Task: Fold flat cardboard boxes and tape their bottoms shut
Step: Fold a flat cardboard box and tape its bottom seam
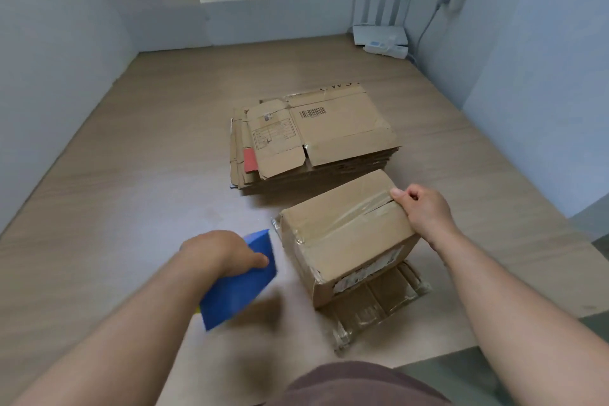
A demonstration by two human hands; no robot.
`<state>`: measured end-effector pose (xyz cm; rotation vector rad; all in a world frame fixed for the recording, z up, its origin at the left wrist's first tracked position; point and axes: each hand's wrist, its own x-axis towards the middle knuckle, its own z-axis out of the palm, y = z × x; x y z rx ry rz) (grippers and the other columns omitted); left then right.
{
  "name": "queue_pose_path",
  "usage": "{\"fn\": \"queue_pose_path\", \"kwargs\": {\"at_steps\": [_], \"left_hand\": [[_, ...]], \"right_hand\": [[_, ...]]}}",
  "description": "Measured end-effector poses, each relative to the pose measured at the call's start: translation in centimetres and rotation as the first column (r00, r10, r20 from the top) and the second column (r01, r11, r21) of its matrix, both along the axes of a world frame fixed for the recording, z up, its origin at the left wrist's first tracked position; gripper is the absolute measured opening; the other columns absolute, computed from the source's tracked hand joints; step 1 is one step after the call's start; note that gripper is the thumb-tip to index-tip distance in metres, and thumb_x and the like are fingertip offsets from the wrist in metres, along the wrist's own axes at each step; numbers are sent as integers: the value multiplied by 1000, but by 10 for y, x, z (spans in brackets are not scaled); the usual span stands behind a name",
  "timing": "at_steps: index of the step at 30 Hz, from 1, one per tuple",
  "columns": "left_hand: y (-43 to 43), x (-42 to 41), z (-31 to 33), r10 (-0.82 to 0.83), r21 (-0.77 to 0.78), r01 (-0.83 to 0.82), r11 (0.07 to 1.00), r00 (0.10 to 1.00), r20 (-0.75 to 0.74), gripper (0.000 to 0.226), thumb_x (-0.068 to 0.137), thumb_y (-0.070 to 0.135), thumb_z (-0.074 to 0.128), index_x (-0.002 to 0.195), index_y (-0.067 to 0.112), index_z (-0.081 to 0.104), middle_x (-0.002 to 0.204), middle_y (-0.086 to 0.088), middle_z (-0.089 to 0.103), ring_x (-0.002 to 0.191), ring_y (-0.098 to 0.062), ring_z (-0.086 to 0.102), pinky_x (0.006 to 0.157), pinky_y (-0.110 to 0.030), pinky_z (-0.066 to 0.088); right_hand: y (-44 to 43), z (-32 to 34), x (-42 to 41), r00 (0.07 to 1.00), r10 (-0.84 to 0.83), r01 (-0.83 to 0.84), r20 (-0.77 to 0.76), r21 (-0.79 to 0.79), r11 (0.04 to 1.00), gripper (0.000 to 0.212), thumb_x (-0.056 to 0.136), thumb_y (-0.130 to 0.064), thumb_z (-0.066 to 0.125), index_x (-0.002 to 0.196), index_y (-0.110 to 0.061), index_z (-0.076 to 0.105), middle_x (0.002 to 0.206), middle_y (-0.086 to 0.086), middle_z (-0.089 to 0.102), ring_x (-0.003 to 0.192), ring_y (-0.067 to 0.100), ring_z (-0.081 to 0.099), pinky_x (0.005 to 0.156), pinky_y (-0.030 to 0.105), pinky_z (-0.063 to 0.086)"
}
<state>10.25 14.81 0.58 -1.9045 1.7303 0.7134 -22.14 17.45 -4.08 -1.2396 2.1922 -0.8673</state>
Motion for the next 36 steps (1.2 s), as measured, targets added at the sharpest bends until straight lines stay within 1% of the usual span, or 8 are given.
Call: {"fn": "queue_pose_path", "kwargs": {"at_steps": [7,17,20,22,25,29,33,36], "left_hand": [[4,9,-40,93,-346,-71,935,995,48,39,82,58,43,81,20,54,71,3,56,63,-13,52,52,-26,32],[27,-5,-79,236,-457,-223,861,971,-30,43,95,49,44,113,11,53,102,-6,63,90,-24,60,78,-33,48],[38,-35,-64,170,-590,-476,652,850,-498,40,98,24,42,133,5,43,138,-13,47,122,-27,44,103,-36,34],[48,-69,-50,24,-561,-513,650,751,-659,53,101,30,35,149,9,25,156,-5,25,142,-14,21,114,-23,14],[56,-106,-49,10,-549,-407,731,810,-586,66,101,45,24,153,11,4,161,-5,3,148,-16,2,118,-29,4],[49,-103,-52,237,-319,-607,727,659,-714,53,102,37,26,149,13,17,139,-16,46,121,-31,48,99,-43,42],[38,-99,-48,391,-119,-716,688,503,-771,48,101,43,26,131,12,46,117,-9,57,98,-21,53,91,-39,44],[30,-104,-45,439,-139,-719,681,553,-708,68,95,62,28,127,8,55,113,-9,59,93,-19,51,83,-33,41]], "right_hand": [[6,-7,18,993,-86,85,-82,-7,996,44,96,-42,48,64,-12,46,65,4,52,60,16,44,48,30,27],[8,-11,24,990,-108,108,-96,-8,994,42,97,-42,44,68,-12,47,73,7,53,69,25,48,51,30,29],[8,-13,23,991,-104,103,-87,-16,995,41,97,-42,43,72,-11,50,79,8,56,72,26,51,55,31,31],[7,-14,23,992,-99,98,-82,-17,995,41,97,-43,43,72,-11,50,82,10,57,73,26,51,56,31,32],[7,-15,21,993,-79,78,-89,-12,997,40,97,-43,42,73,-12,49,86,11,58,76,28,52,59,31,33],[7,-15,20,995,-48,46,-89,-23,999,40,97,-44,41,70,-15,46,86,11,59,74,26,51,58,30,32],[7,-11,19,995,17,-15,-94,23,1000,45,97,-53,33,75,-16,48,93,12,61,78,26,52,62,33,37],[4,-4,25,959,119,-68,-257,199,978,81,77,-84,27,106,-12,52,104,5,60,92,26,58,66,33,38]]}}
